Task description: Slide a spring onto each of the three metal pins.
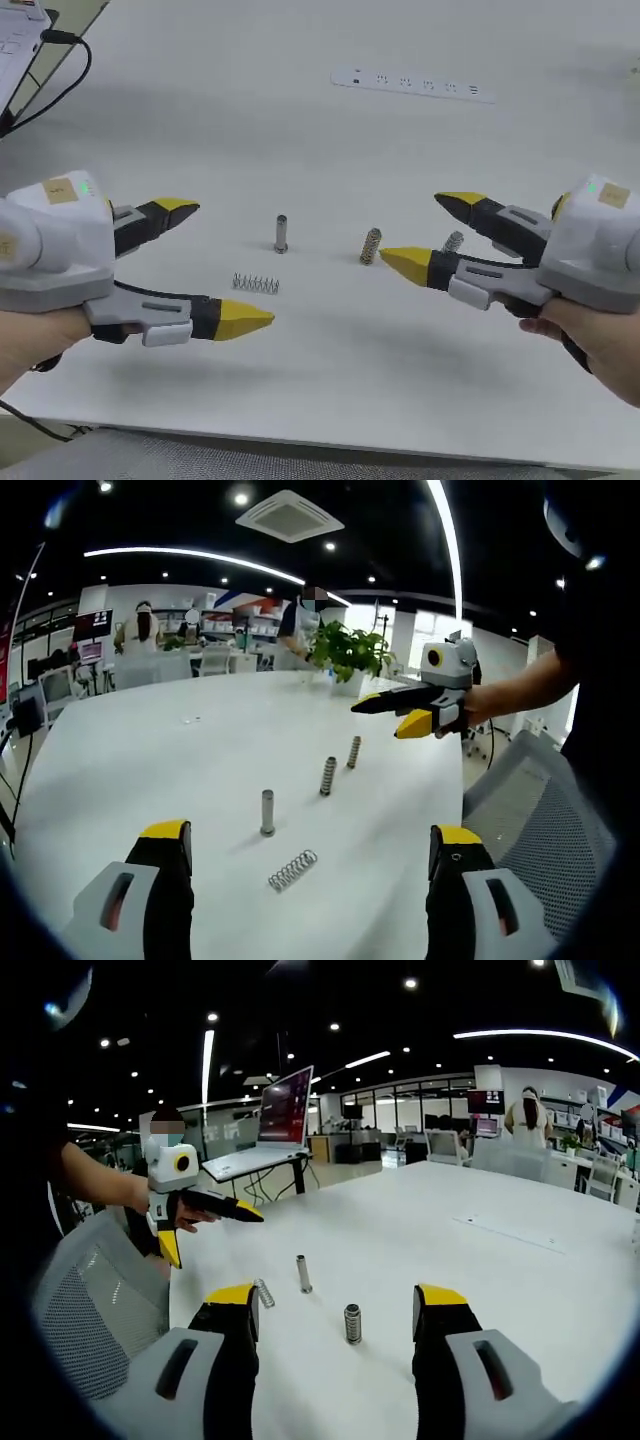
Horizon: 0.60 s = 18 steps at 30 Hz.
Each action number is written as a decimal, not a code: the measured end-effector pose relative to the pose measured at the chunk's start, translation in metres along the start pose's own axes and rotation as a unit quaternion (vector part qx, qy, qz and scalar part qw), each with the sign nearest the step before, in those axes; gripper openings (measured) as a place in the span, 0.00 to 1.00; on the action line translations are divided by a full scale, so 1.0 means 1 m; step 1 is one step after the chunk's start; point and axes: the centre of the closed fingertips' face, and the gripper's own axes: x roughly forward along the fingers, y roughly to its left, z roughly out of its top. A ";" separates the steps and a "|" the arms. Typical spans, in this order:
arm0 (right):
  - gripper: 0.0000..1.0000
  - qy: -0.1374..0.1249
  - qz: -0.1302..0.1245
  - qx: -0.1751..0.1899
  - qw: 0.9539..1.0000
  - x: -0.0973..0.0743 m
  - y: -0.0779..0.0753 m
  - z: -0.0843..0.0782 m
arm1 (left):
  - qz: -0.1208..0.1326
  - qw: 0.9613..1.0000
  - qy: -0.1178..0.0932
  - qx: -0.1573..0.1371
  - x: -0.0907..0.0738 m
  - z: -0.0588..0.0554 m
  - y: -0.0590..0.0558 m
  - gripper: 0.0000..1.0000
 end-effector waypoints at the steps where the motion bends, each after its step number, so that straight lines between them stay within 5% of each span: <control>1: 0.61 0.001 0.002 0.001 1.000 -0.002 0.002 -0.001 | 0.000 1.000 -0.001 0.000 0.000 0.000 0.000 0.96; 10: 0.56 0.016 0.039 -0.018 0.999 0.000 0.035 -0.006 | 0.000 1.000 -0.001 -0.001 -0.003 -0.002 0.002 0.96; 18: 0.51 0.024 0.062 -0.023 0.998 0.008 0.041 -0.007 | 0.001 1.000 -0.003 -0.002 -0.005 -0.003 0.001 0.96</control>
